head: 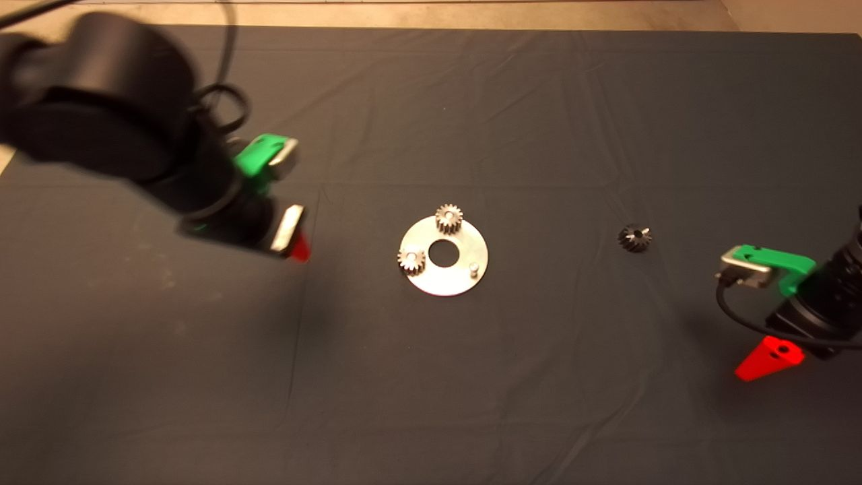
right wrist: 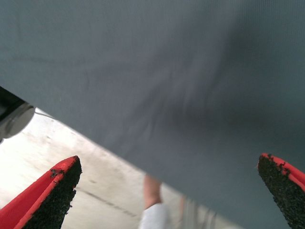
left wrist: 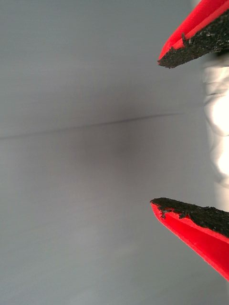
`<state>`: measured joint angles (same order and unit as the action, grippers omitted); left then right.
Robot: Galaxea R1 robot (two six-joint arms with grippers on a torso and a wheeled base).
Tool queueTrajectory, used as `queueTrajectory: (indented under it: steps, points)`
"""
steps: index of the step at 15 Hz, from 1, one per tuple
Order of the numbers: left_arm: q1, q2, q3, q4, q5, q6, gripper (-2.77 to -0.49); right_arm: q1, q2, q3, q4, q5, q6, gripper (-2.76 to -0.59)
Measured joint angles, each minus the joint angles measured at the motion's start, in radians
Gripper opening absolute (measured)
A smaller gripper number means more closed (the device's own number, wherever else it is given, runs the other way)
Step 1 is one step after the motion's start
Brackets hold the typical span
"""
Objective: Install three planetary gears onto the carrier pins
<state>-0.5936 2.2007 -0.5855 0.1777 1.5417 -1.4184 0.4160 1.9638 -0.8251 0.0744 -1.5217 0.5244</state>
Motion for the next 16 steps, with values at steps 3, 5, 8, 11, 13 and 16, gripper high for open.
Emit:
queueTrajectory:
  steps: [3,5,8,11,13,16]
  points:
    - [-0.001,-0.058,0.132,-0.037,-0.02,-0.12,-1.22,0.0,0.041,-0.098,-0.061,-0.011,-0.057,-0.61]
    - [-0.003,-0.087,0.167,-0.046,-0.016,-0.168,-1.09,0.0,0.084,-0.131,-0.136,-0.013,-0.071,-0.61]
    - [-0.003,-0.104,0.204,-0.058,-0.016,-0.203,-1.09,0.0,0.133,-0.156,-0.223,0.003,-0.083,-0.61]
    - [-0.003,-0.109,0.218,-0.059,-0.016,-0.227,-1.09,0.0,0.14,-0.197,-0.268,-0.006,-0.087,-0.61]
    - [-0.003,-0.113,0.223,-0.061,-0.016,-0.243,-1.09,0.0,0.165,-0.243,-0.292,-0.004,-0.09,-0.61]
    - [-0.003,-0.115,0.23,-0.062,-0.016,-0.253,-1.09,0.0,0.198,-0.312,-0.323,-0.003,-0.09,-0.61]
